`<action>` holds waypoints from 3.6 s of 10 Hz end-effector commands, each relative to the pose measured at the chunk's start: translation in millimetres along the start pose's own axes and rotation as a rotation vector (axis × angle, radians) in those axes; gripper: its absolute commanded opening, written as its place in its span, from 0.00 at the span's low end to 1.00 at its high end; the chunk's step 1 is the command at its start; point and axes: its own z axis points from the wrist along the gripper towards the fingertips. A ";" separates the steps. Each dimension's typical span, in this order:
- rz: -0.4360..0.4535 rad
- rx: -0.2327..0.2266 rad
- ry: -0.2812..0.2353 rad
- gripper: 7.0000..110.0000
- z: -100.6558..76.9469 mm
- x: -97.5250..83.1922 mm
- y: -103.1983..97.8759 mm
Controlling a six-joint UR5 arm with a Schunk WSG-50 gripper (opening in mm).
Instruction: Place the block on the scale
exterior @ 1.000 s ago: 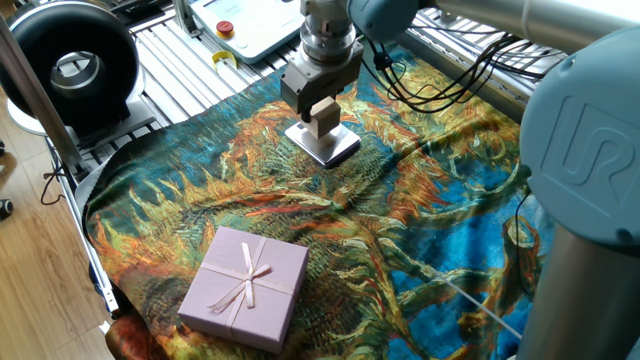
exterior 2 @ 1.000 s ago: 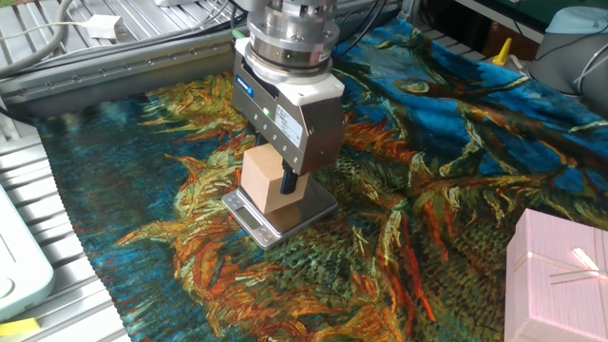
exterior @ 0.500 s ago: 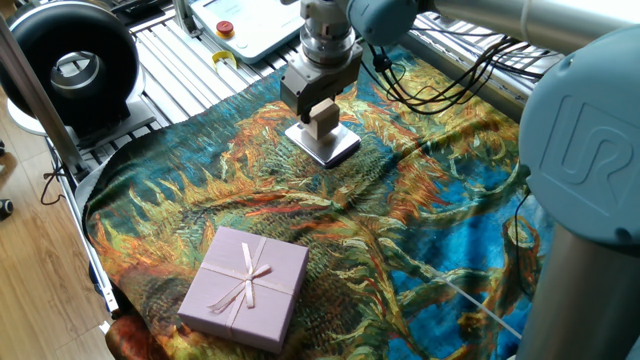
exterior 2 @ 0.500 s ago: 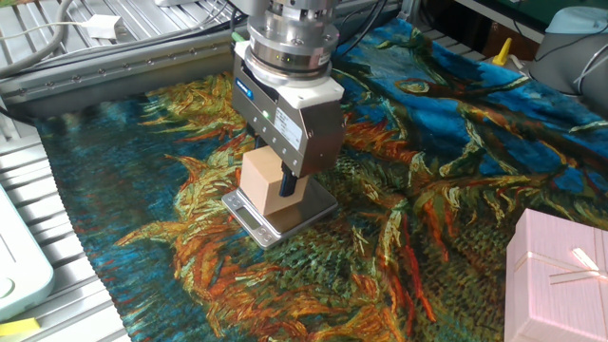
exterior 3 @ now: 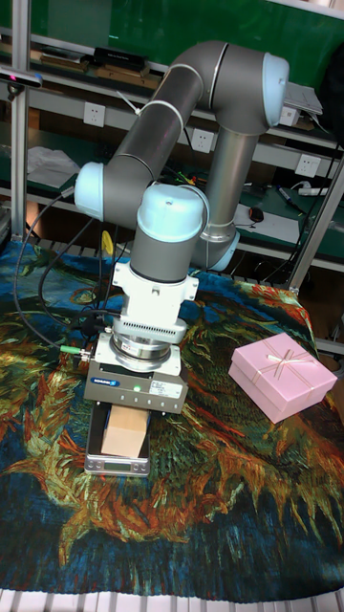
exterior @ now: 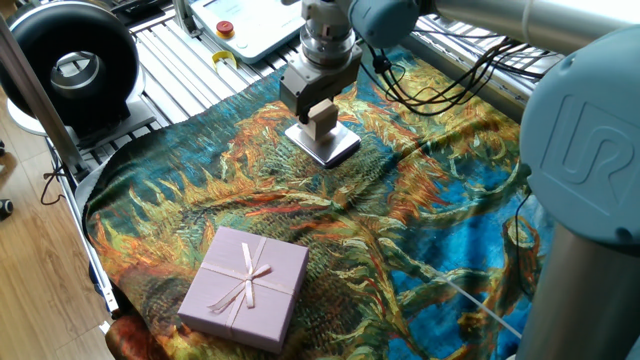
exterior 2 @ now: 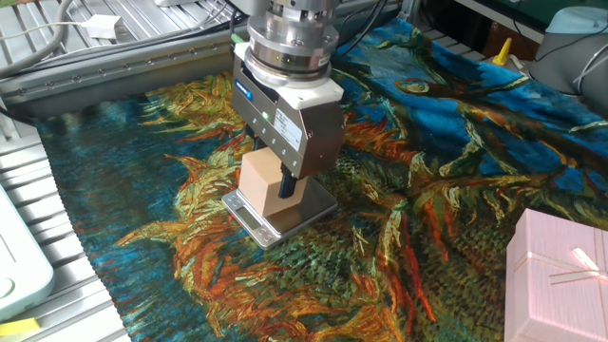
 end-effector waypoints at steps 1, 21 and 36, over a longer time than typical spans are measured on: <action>0.033 -0.033 0.000 0.00 -0.6 1.0 5.3; -0.010 -0.065 0.019 0.00 6.3 9.6 0.3; -0.033 -0.091 0.027 0.00 12.1 11.5 6.9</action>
